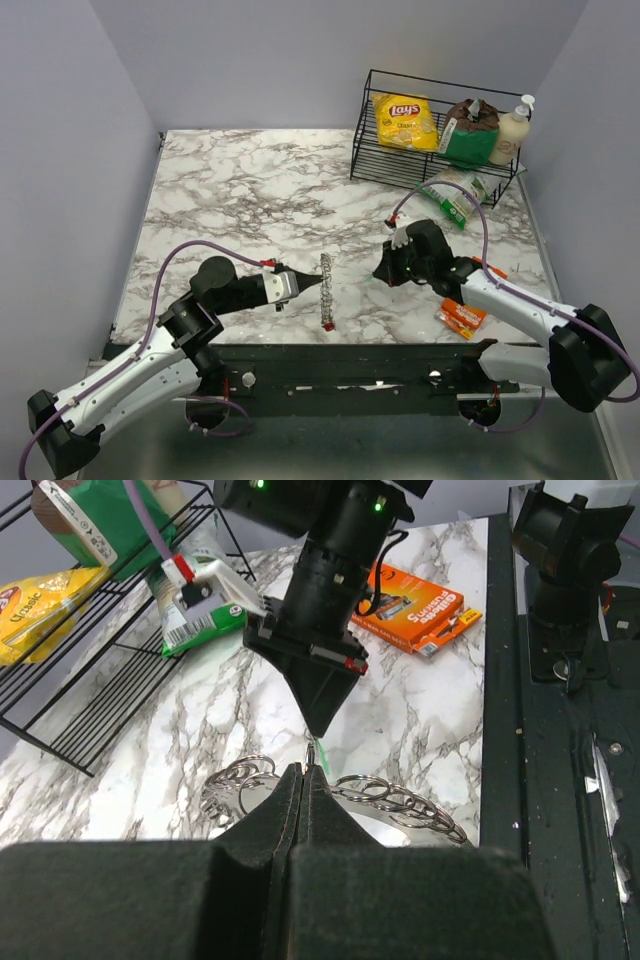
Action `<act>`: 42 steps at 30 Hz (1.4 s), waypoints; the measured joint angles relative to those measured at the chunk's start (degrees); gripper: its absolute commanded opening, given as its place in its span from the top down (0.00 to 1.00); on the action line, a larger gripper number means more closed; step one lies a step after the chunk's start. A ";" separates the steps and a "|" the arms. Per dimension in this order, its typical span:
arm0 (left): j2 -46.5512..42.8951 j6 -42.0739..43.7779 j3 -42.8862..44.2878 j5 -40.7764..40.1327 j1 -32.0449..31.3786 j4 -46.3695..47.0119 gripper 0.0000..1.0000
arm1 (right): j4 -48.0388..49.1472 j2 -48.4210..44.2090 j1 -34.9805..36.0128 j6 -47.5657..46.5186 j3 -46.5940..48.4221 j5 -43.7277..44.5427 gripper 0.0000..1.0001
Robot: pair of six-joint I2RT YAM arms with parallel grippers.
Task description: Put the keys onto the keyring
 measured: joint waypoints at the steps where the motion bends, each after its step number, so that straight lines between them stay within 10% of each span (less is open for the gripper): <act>1: -0.02 0.15 0.15 -0.02 0.02 -0.50 1.00 | 0.76 -1.18 0.00 -0.44 -0.44 -1.46 0.99; 26: -1.29 7.76 3.41 -2.82 0.02 -12.92 1.00 | 12.13 -17.05 0.26 -6.69 -0.70 -39.12 0.99; 42: -2.23 11.30 3.41 -2.64 0.02 -15.26 1.00 | 14.25 -16.00 0.26 -4.59 1.92 -46.38 0.99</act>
